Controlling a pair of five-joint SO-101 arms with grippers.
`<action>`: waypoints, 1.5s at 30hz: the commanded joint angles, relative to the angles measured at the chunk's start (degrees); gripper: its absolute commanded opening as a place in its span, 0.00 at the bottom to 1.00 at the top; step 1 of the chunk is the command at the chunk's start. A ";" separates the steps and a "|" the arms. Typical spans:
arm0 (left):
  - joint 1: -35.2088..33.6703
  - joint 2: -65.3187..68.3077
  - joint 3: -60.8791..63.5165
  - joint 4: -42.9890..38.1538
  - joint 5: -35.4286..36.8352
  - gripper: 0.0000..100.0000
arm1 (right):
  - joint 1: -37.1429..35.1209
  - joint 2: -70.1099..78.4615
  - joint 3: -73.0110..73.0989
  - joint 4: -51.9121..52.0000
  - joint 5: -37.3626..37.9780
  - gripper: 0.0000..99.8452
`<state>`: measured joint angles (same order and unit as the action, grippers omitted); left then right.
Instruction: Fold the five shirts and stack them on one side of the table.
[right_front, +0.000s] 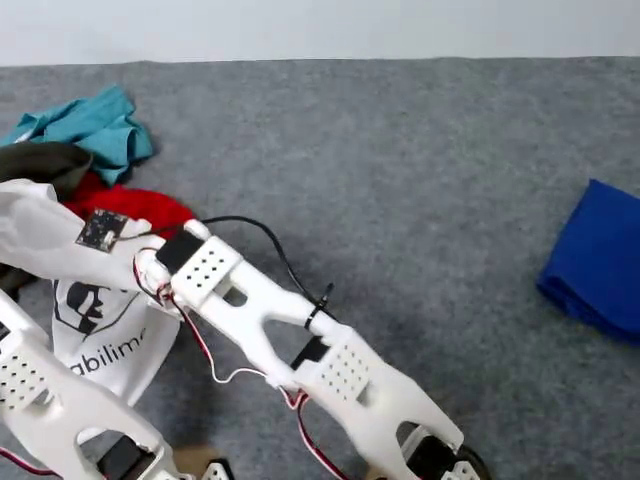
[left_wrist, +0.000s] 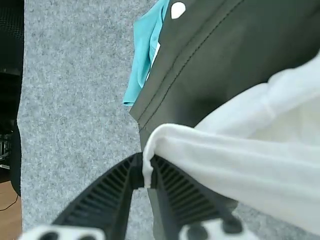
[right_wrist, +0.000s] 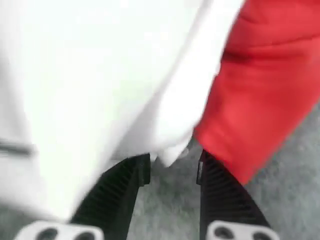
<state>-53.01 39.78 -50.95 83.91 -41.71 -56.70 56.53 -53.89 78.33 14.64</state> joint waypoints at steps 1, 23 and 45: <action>-0.26 -0.62 -0.48 0.62 -0.09 0.00 | -0.13 3.74 -9.05 -0.84 -0.09 0.17; 2.81 -1.05 -11.74 7.91 1.85 0.00 | 5.32 10.86 -42.46 23.52 8.00 0.01; 23.47 -6.33 -45.14 16.35 6.33 0.00 | 28.26 -10.24 -42.11 24.31 8.09 0.01</action>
<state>-32.53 38.90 -93.67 99.38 -36.00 -32.00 52.48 -93.36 100.48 22.20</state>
